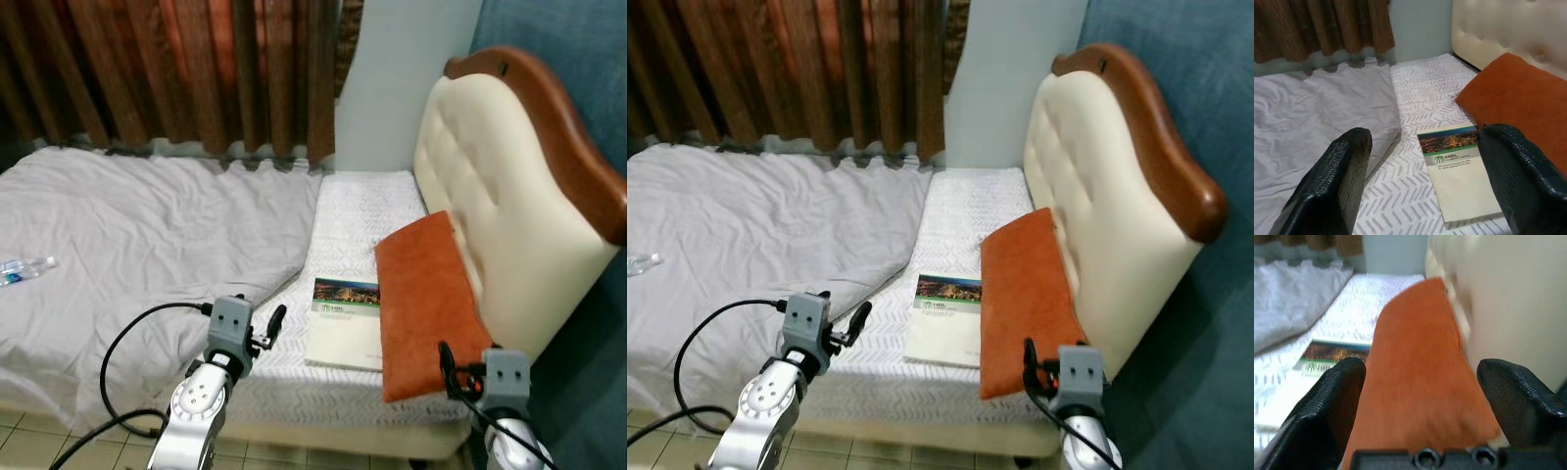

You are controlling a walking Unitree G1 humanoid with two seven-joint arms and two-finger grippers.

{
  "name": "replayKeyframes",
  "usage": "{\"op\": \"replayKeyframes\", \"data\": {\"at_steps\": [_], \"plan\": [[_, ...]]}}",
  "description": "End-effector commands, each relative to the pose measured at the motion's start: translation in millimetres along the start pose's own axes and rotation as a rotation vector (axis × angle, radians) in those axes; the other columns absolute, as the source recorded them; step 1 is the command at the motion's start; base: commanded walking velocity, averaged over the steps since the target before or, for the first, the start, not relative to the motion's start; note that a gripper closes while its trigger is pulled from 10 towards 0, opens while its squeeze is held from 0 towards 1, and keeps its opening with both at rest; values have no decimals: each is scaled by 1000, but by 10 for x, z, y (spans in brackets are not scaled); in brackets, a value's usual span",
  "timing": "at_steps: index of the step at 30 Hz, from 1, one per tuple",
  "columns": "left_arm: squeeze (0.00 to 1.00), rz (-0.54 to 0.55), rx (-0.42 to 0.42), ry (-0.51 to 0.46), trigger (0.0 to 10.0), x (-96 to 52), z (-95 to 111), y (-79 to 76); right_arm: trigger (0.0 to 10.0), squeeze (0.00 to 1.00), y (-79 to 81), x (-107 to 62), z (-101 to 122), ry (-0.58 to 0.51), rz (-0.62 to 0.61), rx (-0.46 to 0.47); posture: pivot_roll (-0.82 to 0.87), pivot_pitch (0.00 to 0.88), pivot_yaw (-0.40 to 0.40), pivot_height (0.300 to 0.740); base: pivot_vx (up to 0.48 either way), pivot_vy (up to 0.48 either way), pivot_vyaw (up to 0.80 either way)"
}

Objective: Clean up the room

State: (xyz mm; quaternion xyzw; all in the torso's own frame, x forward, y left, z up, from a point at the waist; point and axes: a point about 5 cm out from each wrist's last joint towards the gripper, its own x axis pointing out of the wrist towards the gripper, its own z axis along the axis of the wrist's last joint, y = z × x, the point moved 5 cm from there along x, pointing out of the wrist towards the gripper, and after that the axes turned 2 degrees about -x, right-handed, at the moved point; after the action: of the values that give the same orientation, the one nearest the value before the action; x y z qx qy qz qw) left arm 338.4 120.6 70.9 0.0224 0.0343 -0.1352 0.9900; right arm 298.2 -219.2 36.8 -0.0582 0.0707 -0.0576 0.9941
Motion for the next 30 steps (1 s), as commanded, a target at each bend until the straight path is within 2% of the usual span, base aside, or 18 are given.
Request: {"op": "replayKeyframes", "data": {"at_steps": [1, 8, 14, 30], "plan": [[0, 7, -6, 6, 10000, 36, -2, 3, 10000, 0, 23, 41, 22, 2, 14, 7, -42, 0, -13, 740, 424, 0, 0], [0, -5, -8, 44, 10000, 77, -93, 9, 10000, 0, 78, 57, 24, 10, 43, 7, -45, 0, -17, 740, 424, 0, 0], [0, -27, -2, 45, 10000, 141, -76, -4, 10000, 0, 96, 52, -10, 22, 55, 6, -56, 0, -14, 740, 424, 0, 0], [0, -40, -10, 34, 10000, 181, -76, -49, 10000, 0, 100, 9, -90, 52, 78, -4, -75, 0, -7, 740, 424, 0, 0]]}}
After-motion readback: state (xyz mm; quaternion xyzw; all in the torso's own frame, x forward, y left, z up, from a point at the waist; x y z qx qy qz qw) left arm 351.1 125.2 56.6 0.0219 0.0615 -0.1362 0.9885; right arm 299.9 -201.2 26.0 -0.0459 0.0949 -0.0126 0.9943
